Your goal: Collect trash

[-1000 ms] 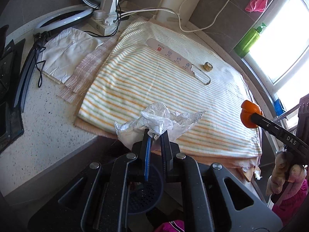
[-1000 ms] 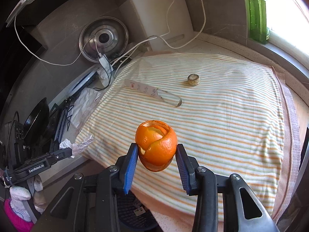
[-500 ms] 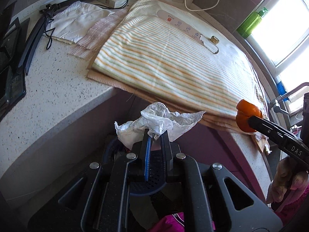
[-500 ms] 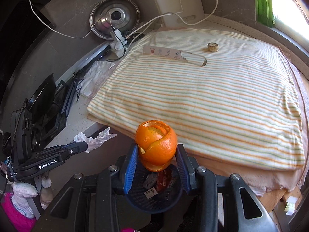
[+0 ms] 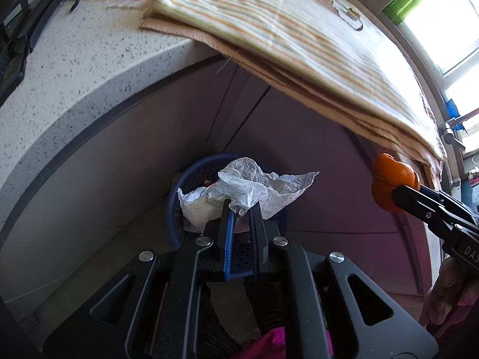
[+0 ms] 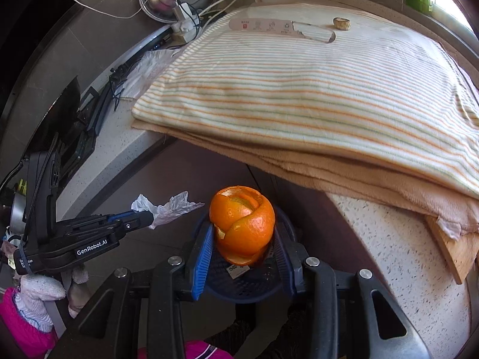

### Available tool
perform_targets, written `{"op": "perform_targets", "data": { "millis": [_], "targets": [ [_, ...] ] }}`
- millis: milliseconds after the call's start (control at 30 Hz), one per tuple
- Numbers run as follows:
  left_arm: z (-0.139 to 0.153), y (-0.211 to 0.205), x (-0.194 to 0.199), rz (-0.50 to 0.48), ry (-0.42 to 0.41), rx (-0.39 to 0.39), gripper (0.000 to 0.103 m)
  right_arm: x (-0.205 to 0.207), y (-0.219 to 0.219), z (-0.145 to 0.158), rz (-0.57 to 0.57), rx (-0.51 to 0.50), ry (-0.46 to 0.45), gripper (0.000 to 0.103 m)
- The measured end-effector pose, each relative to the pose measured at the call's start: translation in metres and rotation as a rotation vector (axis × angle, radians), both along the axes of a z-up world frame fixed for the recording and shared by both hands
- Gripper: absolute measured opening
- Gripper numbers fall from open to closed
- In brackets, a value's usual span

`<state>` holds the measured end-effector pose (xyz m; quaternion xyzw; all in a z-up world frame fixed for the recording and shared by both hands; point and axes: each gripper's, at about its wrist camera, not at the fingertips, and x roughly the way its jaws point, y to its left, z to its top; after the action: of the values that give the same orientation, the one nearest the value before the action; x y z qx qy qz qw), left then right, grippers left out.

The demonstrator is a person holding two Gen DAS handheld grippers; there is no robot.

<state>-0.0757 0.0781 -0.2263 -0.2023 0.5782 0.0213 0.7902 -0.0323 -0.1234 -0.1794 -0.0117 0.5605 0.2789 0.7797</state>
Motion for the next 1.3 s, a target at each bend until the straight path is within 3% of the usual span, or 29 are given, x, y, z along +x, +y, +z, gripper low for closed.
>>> {"op": "perform_targets", "data": {
  "millis": [500, 933, 1300],
  "targets": [
    [-0.056, -0.009, 0.008, -0.028, 0.108, -0.004, 0.008, -0.026, 0.016, -0.057, 0.043, -0.096, 0.066, 0.041],
    [-0.094, -0.025, 0.021, -0.039, 0.176, 0.020, 0.008, -0.024, 0.023, -0.100, 0.036, -0.145, 0.124, 0.042],
    [-0.099, -0.025, 0.025, -0.047, 0.195, 0.030, 0.008, -0.014, 0.033, -0.117, 0.028, -0.169, 0.152, 0.044]
  ]
}}
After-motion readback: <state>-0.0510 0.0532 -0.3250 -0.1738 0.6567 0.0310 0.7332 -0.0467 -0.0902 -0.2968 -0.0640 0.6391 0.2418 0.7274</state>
